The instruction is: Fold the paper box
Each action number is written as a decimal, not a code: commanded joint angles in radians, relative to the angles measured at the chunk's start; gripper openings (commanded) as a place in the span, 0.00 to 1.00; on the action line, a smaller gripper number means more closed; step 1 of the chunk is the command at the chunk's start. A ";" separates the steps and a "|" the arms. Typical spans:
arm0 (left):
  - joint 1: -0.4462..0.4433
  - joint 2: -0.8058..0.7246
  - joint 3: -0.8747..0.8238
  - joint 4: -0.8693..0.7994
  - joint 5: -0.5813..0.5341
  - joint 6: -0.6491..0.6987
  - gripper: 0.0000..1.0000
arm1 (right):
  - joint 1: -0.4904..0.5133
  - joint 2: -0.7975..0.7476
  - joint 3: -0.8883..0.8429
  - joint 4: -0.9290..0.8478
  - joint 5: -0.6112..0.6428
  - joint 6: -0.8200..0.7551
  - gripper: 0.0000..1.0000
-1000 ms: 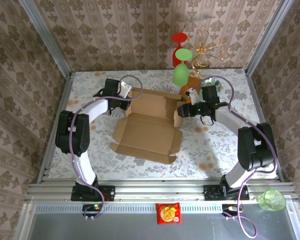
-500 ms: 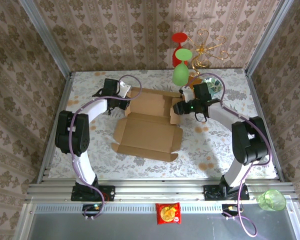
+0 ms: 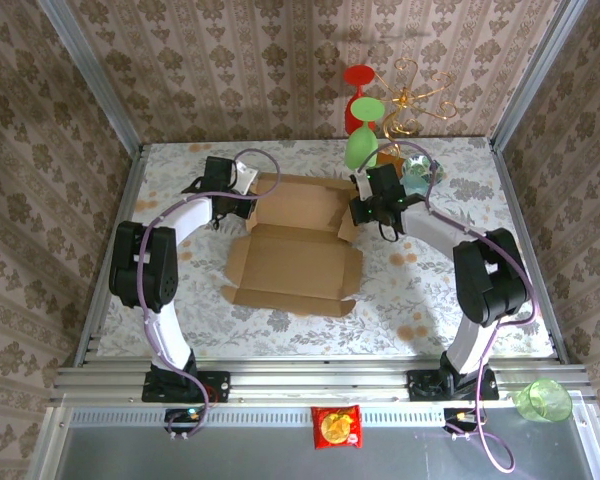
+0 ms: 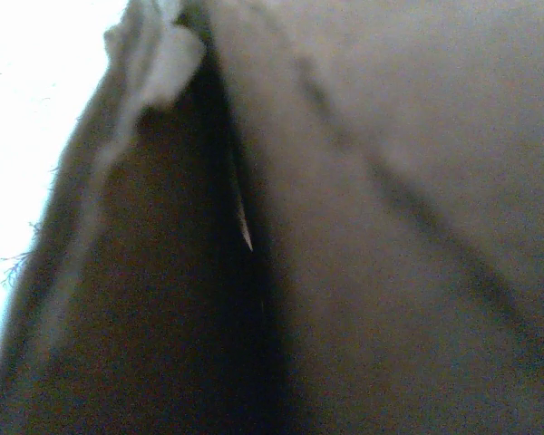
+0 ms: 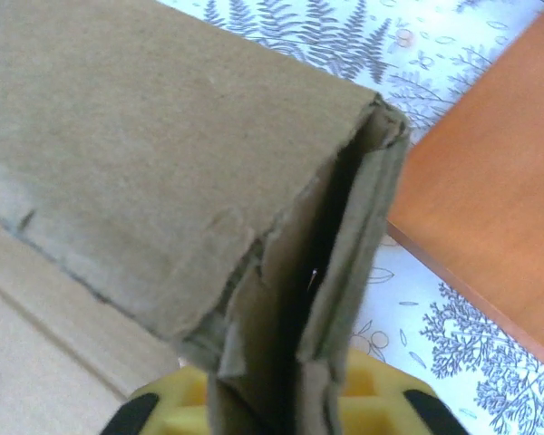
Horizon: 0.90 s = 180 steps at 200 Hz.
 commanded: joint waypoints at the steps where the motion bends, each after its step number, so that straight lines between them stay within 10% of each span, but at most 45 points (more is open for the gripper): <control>1: -0.017 0.003 0.014 -0.007 0.061 -0.022 0.00 | 0.077 0.000 -0.028 0.026 0.104 0.076 0.01; 180: -0.025 0.011 0.009 -0.018 0.047 -0.049 0.00 | 0.096 0.014 -0.075 0.055 0.032 0.198 0.37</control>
